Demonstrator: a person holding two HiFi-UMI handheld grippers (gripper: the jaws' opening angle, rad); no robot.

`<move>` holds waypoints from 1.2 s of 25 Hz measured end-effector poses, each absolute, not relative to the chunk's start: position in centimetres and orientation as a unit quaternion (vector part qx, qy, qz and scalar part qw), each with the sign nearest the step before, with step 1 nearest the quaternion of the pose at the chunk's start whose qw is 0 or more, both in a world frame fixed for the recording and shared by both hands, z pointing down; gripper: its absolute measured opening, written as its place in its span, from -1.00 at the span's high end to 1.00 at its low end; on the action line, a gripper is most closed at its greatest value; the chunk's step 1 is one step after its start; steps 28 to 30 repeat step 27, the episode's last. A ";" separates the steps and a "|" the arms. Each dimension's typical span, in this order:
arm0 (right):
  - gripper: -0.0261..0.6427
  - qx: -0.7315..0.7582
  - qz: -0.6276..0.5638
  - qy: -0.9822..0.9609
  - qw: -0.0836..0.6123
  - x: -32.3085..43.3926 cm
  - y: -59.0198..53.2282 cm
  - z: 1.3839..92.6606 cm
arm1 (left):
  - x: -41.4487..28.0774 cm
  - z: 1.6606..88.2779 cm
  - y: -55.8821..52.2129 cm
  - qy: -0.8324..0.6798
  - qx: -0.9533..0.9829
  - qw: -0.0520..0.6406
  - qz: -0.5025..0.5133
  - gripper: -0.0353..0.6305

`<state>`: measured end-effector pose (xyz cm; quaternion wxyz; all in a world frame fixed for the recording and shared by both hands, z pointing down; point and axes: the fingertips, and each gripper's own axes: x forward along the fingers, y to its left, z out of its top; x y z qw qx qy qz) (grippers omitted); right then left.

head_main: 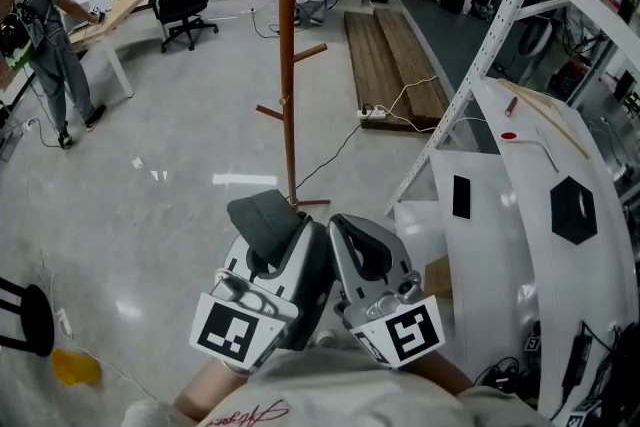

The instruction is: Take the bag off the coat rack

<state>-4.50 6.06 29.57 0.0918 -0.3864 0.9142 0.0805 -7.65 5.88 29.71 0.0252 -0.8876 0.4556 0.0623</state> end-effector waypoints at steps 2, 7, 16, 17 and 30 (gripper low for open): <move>0.87 -0.379 0.077 0.917 0.092 -4.4 6.1 29.6 | -7.5 29.2 5.9 0.459 -0.885 0.029 0.069 0.79; 0.87 -0.375 0.088 0.919 0.091 -4.3 6.4 29.4 | -7.2 30.0 6.3 0.459 -0.886 0.028 0.052 0.79; 0.87 -0.366 0.088 0.922 0.092 -4.4 6.4 29.4 | -7.6 29.0 6.2 0.476 -0.876 0.025 0.074 0.79; 0.87 -0.364 0.089 0.922 0.092 -4.5 6.4 29.4 | -7.7 29.1 6.1 0.480 -0.874 0.024 0.071 0.79; 0.87 -0.359 0.098 0.924 0.090 -4.3 6.8 28.9 | -7.8 29.4 6.7 0.483 -0.874 0.020 0.048 0.79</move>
